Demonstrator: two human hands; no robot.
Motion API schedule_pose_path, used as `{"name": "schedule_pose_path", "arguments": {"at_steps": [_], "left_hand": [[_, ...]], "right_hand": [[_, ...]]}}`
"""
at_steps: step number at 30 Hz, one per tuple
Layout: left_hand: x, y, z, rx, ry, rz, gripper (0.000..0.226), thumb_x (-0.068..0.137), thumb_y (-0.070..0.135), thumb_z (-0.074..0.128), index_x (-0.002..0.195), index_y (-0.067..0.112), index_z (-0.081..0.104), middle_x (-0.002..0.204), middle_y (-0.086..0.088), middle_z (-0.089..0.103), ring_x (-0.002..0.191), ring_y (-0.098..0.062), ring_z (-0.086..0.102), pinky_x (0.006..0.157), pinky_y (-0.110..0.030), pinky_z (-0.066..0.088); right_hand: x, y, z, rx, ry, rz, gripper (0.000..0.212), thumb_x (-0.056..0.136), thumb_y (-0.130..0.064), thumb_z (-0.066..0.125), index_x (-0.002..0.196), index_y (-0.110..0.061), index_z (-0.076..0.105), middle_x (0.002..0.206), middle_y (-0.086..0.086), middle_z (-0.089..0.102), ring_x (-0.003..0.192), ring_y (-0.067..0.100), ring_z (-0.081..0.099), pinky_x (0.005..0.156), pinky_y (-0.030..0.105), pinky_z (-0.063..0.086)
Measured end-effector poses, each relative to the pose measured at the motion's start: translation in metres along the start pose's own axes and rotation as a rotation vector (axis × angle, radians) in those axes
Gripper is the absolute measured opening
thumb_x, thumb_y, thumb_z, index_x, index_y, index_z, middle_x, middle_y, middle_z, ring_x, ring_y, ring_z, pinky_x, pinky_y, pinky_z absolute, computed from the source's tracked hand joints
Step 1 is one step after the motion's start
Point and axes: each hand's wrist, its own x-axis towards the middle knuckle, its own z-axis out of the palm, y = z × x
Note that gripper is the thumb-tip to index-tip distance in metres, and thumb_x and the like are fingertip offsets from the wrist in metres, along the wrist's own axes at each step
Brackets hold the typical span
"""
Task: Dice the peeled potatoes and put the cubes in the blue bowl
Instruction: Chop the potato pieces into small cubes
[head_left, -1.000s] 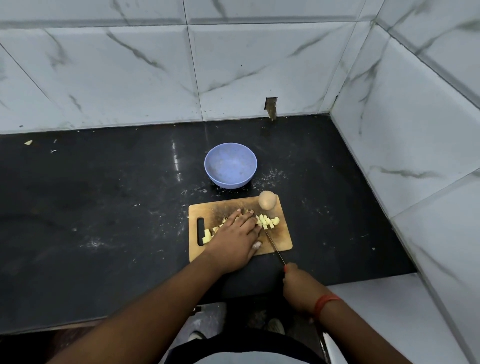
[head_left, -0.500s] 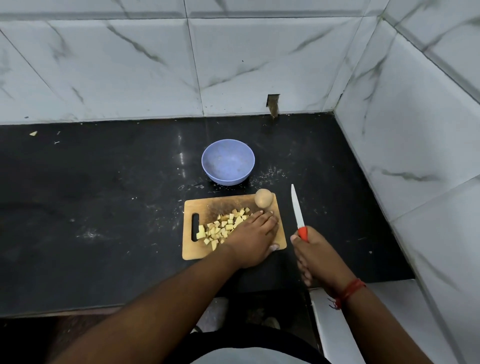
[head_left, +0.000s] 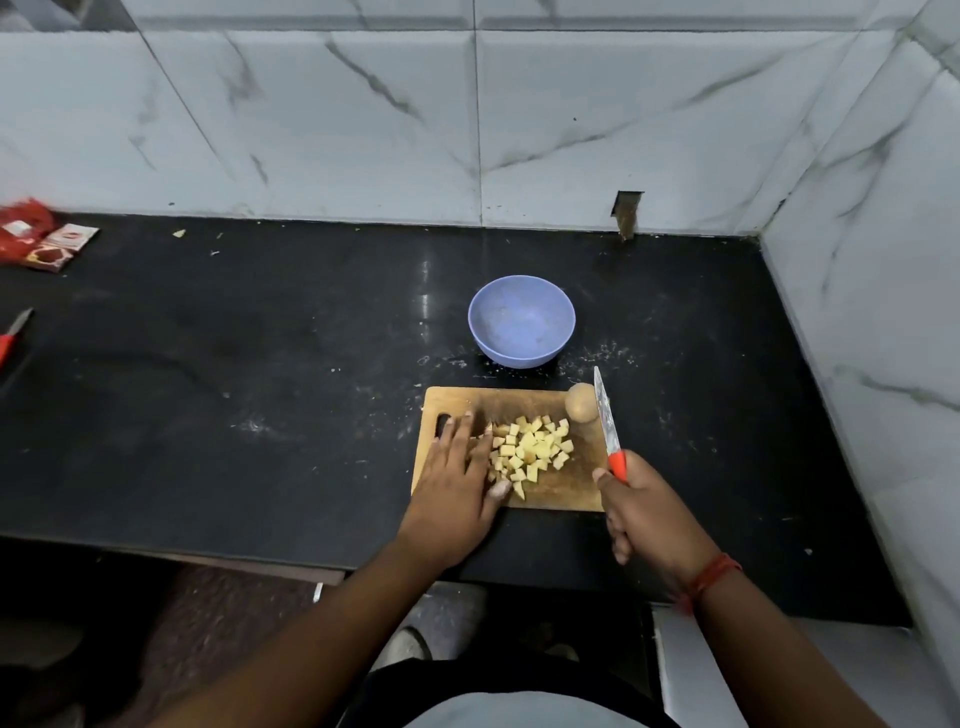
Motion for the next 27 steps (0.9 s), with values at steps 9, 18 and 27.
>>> {"name": "schedule_pose_path", "arguments": {"at_steps": [9, 18, 27], "left_hand": [[0.008, 0.006, -0.004, -0.047, -0.066, 0.107, 0.069, 0.103, 0.055, 0.024, 0.155, 0.010, 0.033, 0.168, -0.008, 0.010, 0.155, -0.018, -0.004, 0.127, -0.039, 0.000], [0.042, -0.001, -0.010, -0.312, -0.111, 0.222, 0.071, 0.099, 0.055, 0.032, 0.157, 0.014, 0.031, 0.169, -0.003, 0.008, 0.155, -0.010, -0.005, 0.126, -0.036, 0.001], [0.046, -0.010, -0.010, -0.355, -0.012, 0.297, 0.060, 0.102, 0.047, 0.043, 0.152, 0.013, 0.041, 0.164, -0.001, 0.027, 0.153, -0.010, 0.013, 0.125, -0.047, 0.015]], "right_hand": [[0.034, 0.013, 0.018, -0.183, 0.192, -0.060, 0.012, 0.102, -0.023, 0.041, 0.096, -0.024, 0.051, 0.075, 0.004, 0.059, 0.060, 0.016, 0.056, 0.056, 0.033, 0.050], [0.075, 0.017, 0.050, -0.691, 0.317, -0.337, 0.011, 0.094, -0.009, 0.047, 0.099, -0.009, 0.057, 0.108, 0.007, 0.055, 0.103, 0.024, 0.051, 0.093, 0.036, 0.042], [0.078, 0.019, 0.042, -0.635, 0.411, -0.351, 0.015, 0.096, -0.007, 0.041, 0.093, -0.010, 0.055, 0.100, 0.003, 0.057, 0.094, 0.017, 0.050, 0.082, 0.030, 0.043]]}}
